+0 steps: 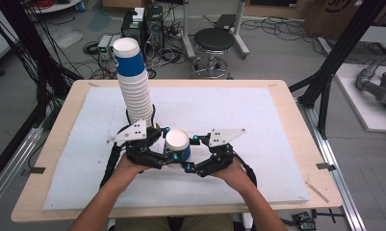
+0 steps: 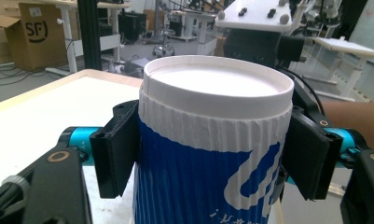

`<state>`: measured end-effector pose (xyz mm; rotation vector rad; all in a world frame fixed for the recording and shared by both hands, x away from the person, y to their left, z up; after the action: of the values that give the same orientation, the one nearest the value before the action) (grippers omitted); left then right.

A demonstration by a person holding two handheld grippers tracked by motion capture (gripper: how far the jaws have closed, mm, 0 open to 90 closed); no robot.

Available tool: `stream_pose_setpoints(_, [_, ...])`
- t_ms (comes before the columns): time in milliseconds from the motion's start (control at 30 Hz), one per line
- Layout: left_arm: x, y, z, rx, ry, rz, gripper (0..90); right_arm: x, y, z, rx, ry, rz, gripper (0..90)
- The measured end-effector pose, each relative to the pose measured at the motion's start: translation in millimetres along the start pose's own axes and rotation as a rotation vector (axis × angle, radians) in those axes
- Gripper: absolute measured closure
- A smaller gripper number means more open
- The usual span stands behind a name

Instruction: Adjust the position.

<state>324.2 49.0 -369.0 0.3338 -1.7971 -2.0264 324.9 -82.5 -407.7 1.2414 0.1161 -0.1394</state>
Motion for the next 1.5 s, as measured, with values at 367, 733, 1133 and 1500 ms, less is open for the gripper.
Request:
stream_pose_setpoints(367, [2.3, 0.9, 1.7, 0.001, -0.014, -0.011, 27.2, -2.4, -0.8, -6.8, -0.016, 0.024, 0.019, 22.3])
stream_pose_setpoints(733, [-1.0, -2.8, 3.2, -0.004, -0.003, -0.008, 27.8, -1.3, -1.1, -6.1, -0.054, -0.009, 0.057, 29.4])
stream_pose_setpoints(1133, [-1.6, -5.0, -0.5, -0.01, 0.042, -0.016, 24.5, -0.4, -1.7, -2.4, -0.094, -0.025, 0.07, 32.6])
stream_pose_setpoints(1500, [-3.4, -6.7, 1.5, -0.074, 0.049, -0.006, 15.0, 2.6, -1.1, 8.2, -0.161, -0.048, 0.078, 32.2])
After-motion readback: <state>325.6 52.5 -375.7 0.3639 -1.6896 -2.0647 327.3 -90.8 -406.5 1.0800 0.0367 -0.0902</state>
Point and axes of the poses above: each handheld gripper's, and its own axes: z roughly backward along the jaws, y roughly out of its top, x roughly to its right, the point moved 7 cm from there along -z, roughly forward along the jaws, and after that the axes turned 11 degrees about y, right-handed, at the moved point
